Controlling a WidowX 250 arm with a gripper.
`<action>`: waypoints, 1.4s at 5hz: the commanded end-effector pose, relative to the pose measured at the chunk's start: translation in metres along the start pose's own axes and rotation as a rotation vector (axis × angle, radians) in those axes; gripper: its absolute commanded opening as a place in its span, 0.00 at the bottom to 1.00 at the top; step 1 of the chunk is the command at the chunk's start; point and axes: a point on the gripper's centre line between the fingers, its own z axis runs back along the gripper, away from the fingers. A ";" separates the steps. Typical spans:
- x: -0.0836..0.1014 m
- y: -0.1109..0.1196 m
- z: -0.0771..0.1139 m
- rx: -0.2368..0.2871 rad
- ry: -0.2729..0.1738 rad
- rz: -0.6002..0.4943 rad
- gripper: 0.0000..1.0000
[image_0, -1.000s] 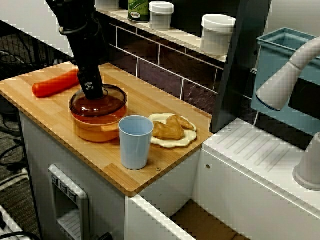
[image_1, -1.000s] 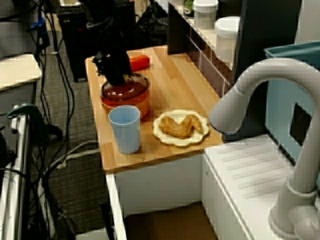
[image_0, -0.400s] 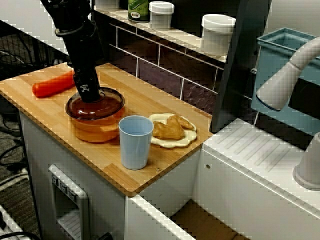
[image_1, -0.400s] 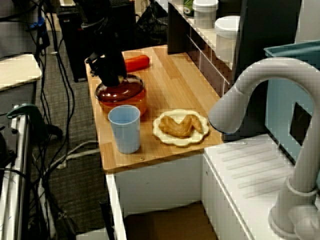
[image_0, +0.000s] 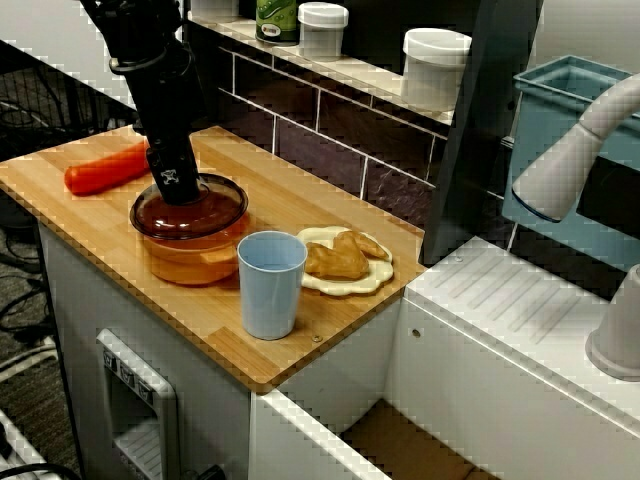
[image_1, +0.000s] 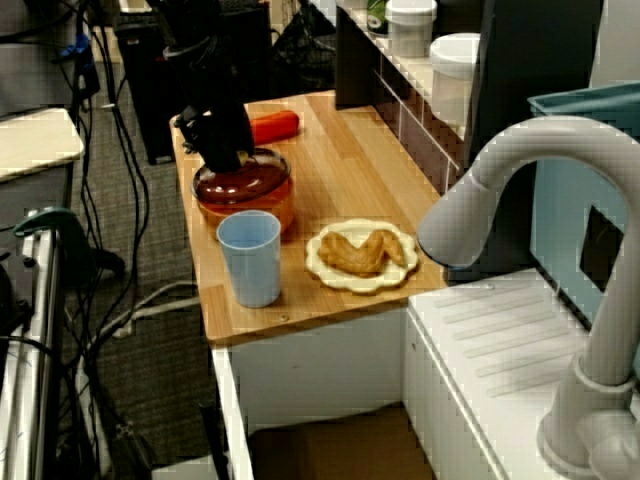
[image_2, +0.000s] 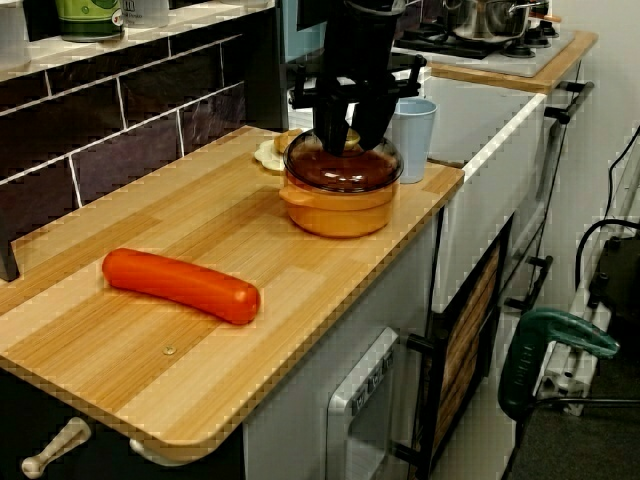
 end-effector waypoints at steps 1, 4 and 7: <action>0.003 0.006 0.002 0.034 -0.007 -0.007 0.68; 0.001 0.015 0.010 -0.018 0.002 0.004 1.00; 0.005 0.021 0.033 -0.070 0.003 0.018 1.00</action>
